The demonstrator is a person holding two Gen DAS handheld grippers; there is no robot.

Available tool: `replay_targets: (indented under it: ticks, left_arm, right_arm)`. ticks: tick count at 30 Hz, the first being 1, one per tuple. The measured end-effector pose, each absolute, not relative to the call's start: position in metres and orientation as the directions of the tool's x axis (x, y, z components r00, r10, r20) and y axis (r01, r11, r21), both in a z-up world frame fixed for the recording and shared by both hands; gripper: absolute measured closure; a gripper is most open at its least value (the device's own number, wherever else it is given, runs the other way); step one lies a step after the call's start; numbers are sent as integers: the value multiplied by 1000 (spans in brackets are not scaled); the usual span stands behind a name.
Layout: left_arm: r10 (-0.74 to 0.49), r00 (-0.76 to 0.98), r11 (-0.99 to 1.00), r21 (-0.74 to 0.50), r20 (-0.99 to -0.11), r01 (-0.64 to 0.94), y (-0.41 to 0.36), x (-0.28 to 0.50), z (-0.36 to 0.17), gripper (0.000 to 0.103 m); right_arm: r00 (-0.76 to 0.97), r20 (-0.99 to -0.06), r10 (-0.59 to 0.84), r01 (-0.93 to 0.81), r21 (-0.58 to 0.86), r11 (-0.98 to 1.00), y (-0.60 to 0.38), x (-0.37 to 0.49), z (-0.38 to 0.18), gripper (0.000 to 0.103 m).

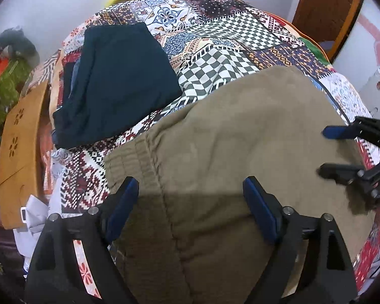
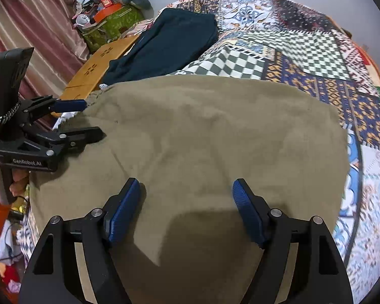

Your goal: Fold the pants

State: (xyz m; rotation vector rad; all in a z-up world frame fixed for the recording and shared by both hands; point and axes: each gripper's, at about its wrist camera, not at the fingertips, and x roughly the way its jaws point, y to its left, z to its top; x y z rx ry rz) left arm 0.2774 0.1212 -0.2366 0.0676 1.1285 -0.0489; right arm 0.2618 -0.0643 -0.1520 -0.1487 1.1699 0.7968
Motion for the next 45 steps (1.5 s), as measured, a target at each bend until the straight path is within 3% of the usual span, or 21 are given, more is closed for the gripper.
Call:
replay_targets:
  ticks: [11, 32, 45]
  left_arm:
    - [75, 496, 996, 91, -865, 9, 126, 228, -228, 15]
    - [53, 548, 990, -28, -835, -138, 143, 168, -201, 14]
    - [11, 584, 976, -118, -811, -182, 142, 142, -178, 11]
  right_arm:
    - [214, -835, 507, -561, 321, 763, -107, 225, -145, 22]
    - [303, -845, 441, -471, 270, 840, -148, 178, -140, 21]
    - [437, -747, 502, -568, 203, 797, -116, 167, -86, 21]
